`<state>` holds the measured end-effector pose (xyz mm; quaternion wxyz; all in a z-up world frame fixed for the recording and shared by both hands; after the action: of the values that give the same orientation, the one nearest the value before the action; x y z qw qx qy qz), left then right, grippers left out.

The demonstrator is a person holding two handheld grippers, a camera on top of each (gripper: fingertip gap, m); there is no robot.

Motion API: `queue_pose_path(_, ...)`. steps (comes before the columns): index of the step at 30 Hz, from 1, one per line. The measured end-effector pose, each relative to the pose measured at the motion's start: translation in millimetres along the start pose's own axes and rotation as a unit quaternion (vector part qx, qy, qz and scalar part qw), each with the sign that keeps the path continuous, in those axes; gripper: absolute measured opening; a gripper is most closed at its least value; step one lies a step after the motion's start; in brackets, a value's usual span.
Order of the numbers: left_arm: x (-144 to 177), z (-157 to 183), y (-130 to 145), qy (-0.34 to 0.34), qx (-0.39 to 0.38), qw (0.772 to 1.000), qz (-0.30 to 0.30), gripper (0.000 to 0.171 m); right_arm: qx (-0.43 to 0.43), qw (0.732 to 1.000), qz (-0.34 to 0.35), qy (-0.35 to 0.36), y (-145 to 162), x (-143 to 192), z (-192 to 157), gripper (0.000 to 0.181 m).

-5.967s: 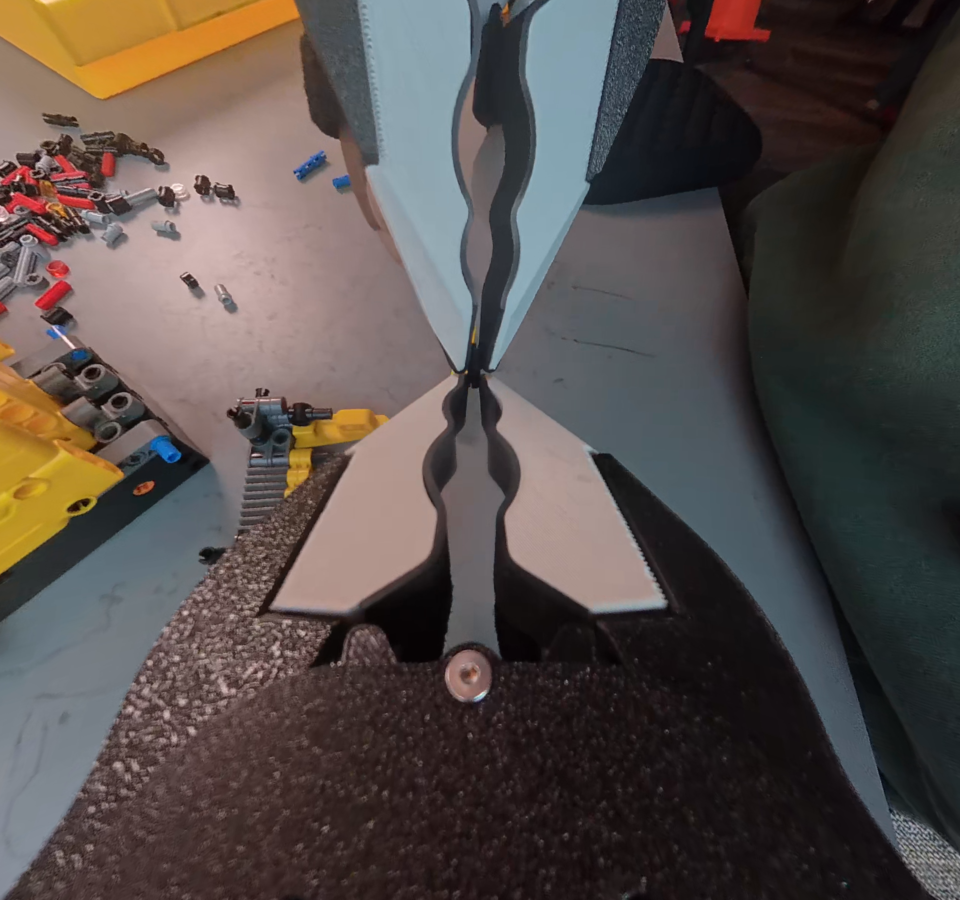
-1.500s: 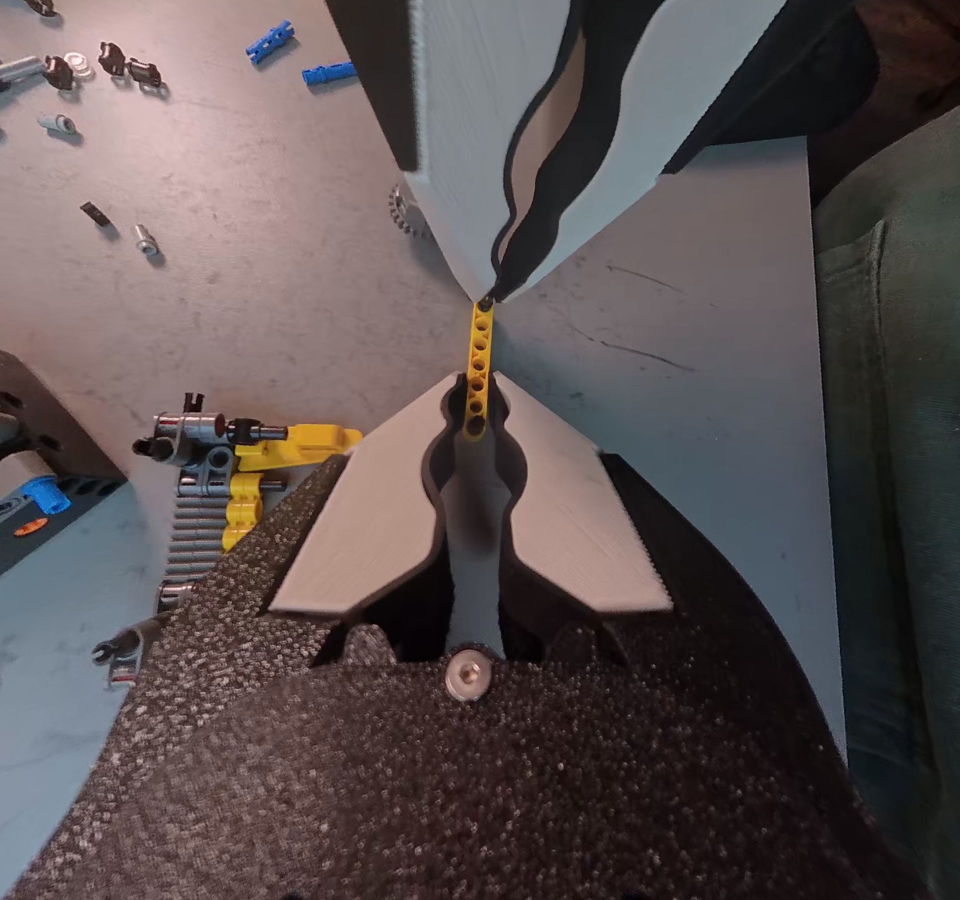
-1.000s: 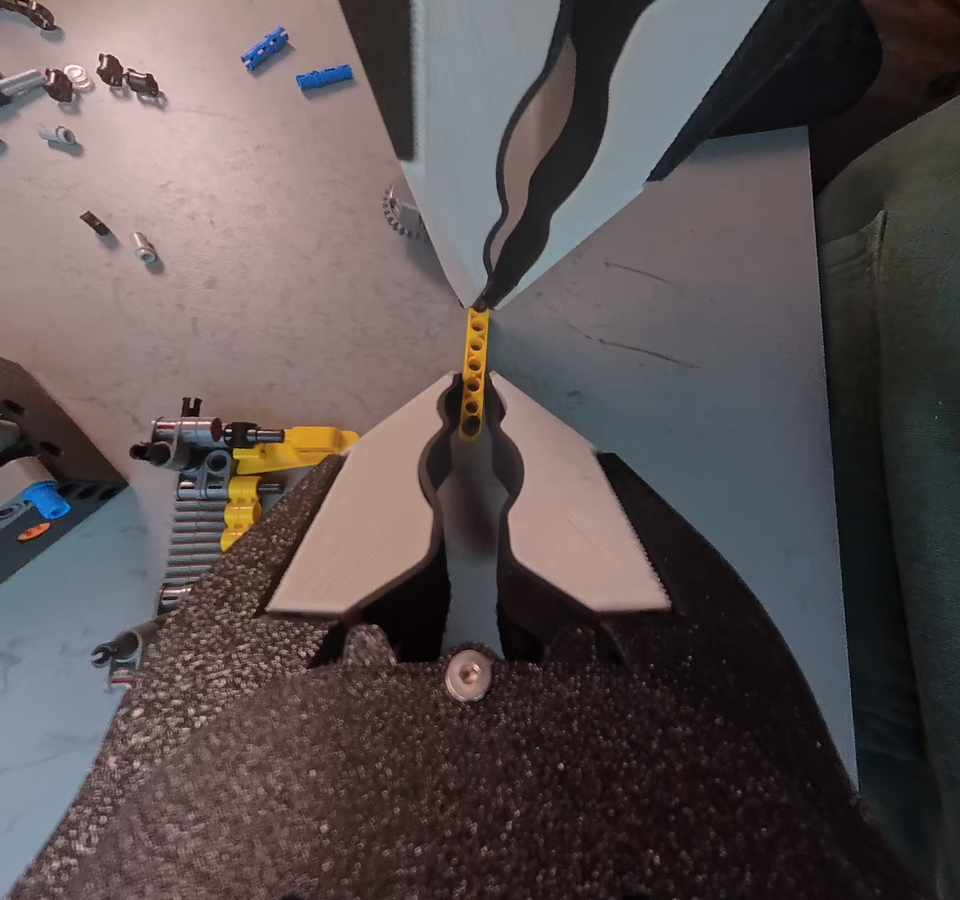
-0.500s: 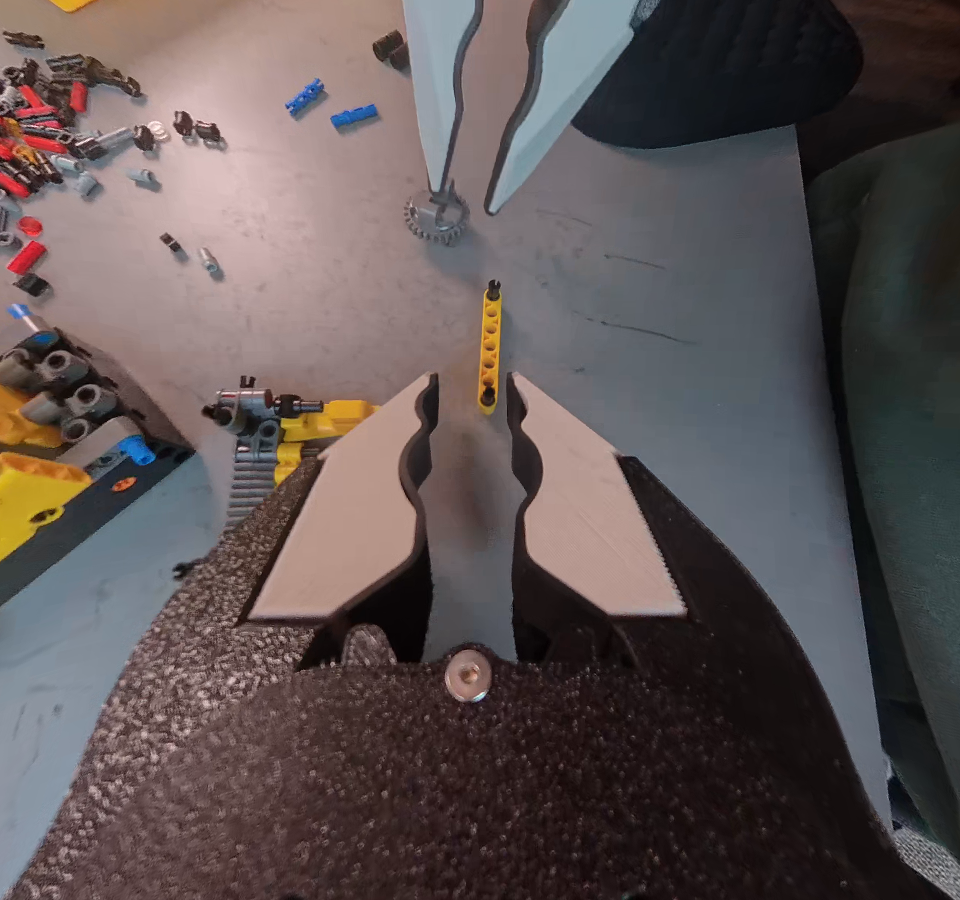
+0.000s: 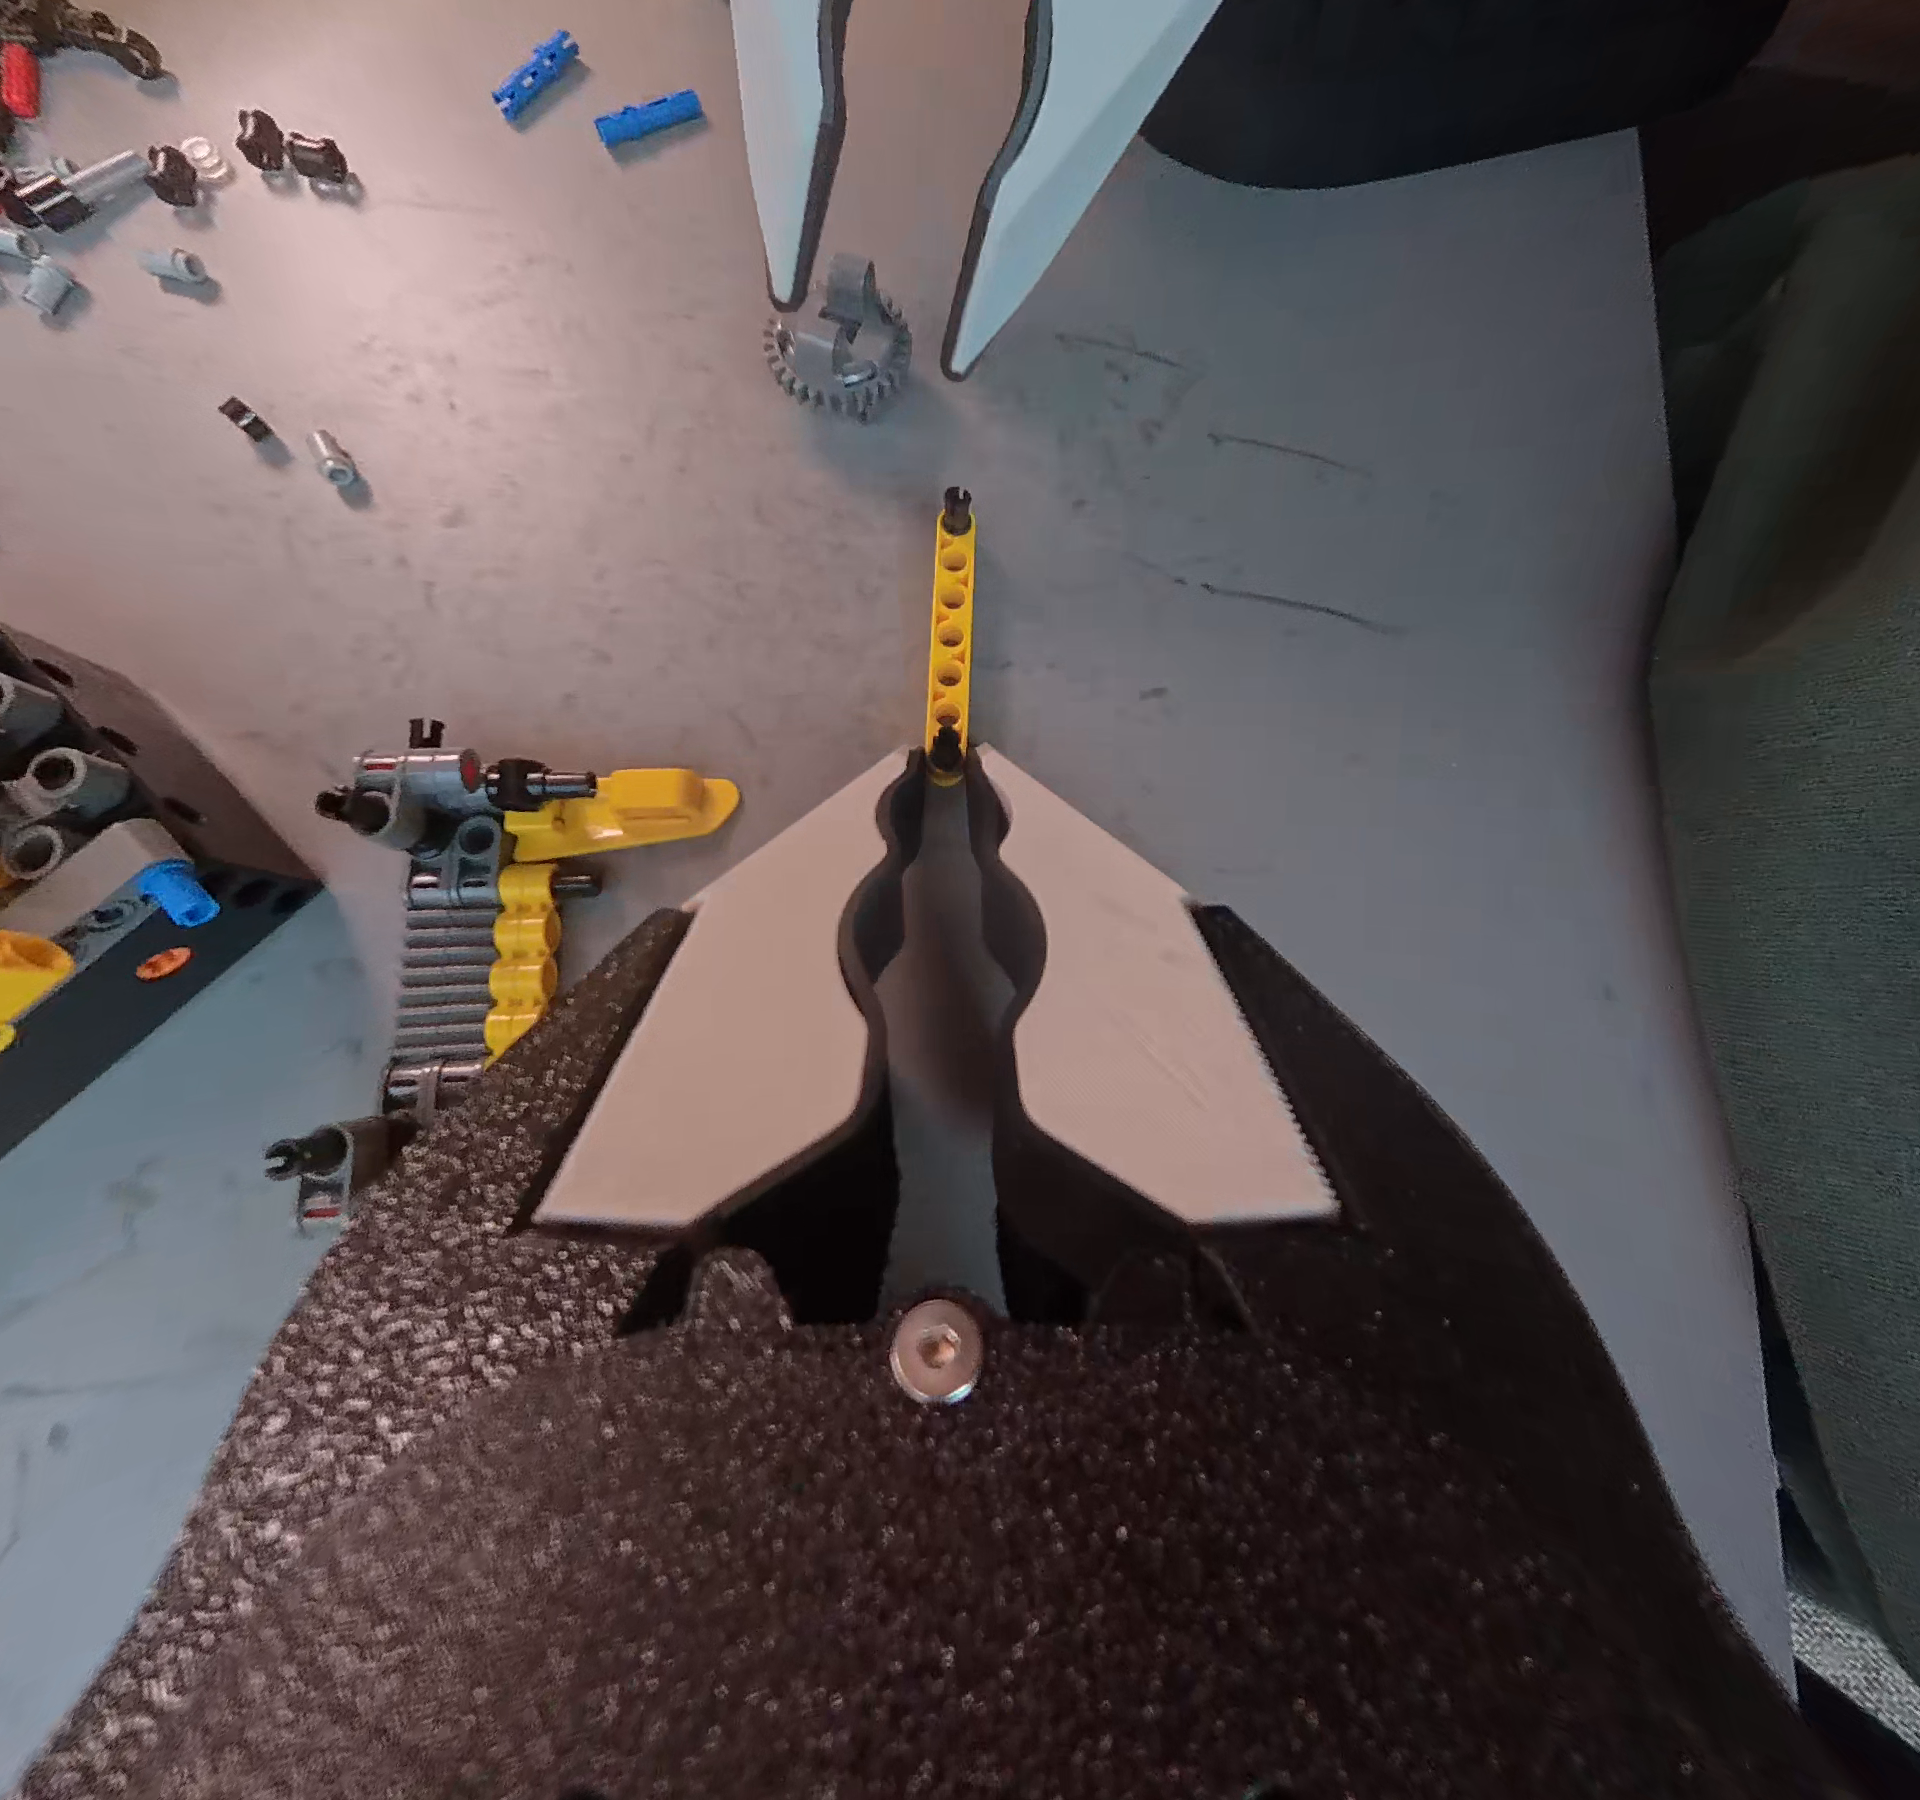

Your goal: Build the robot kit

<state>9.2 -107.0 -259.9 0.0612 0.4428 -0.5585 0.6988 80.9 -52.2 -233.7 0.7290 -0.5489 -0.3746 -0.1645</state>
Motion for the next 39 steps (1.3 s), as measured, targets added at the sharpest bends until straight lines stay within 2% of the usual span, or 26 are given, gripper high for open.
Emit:
queue_pose_path(4, 0.3, -0.9, 0.4, 0.004, 0.009, 1.0, 0.0, 0.007, 0.016, 0.999, 0.026, -0.016, -10.3, -6.5, 4.5, 0.026)
queue_pose_path(9, 0.6, -3.5, 0.1, 0.008, 0.025, 1.0, 0.001, 0.01, 0.052, 0.996, 0.056, -0.054, -27.6, -11.8, -7.0, 0.026)
queue_pose_path(14, 1.4, -5.0, -0.5, 0.013, 0.038, 0.999, 0.003, 0.009, 0.069, 0.996, 0.037, -0.048, -18.6, -18.8, -11.7, 0.025)
queue_pose_path(23, 1.7, -4.6, -0.8, 0.036, 0.075, 0.997, 0.002, 0.007, 0.07, 0.996, 0.053, -0.03, -18.7, -16.4, -8.7, 0.024)
queue_pose_path(31, 4.5, -1.8, -3.0, 0.037, 0.062, 0.997, 0.013, 0.013, -0.006, 0.996, 0.081, 0.027, -4.4, 9.8, 27.1, 0.024)
queue_pose_path(35, 15.4, -8.0, -11.6, 0.047, 0.086, 0.993, 0.058, 0.015, -0.069, 0.991, 0.074, 0.086, 12.1, 20.7, 54.9, 0.023)
queue_pose_path(39, 24.9, -33.1, -17.4, -0.006, 0.116, 0.988, 0.1, 0.022, -0.137, 0.976, 0.105, 0.135, 17.8, 35.3, 82.8, 0.02)
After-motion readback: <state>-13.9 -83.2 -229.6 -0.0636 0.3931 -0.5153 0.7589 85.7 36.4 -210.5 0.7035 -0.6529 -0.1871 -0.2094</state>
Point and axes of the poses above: each gripper's, where its closed fingertips meet, x back along the fingers, y out of its underside, z = x × y across the jaws, the point moved 2 cm from there along x, back along the fingers, and after that the axes turned 7 degrees about -y, right-handed, at the moved point
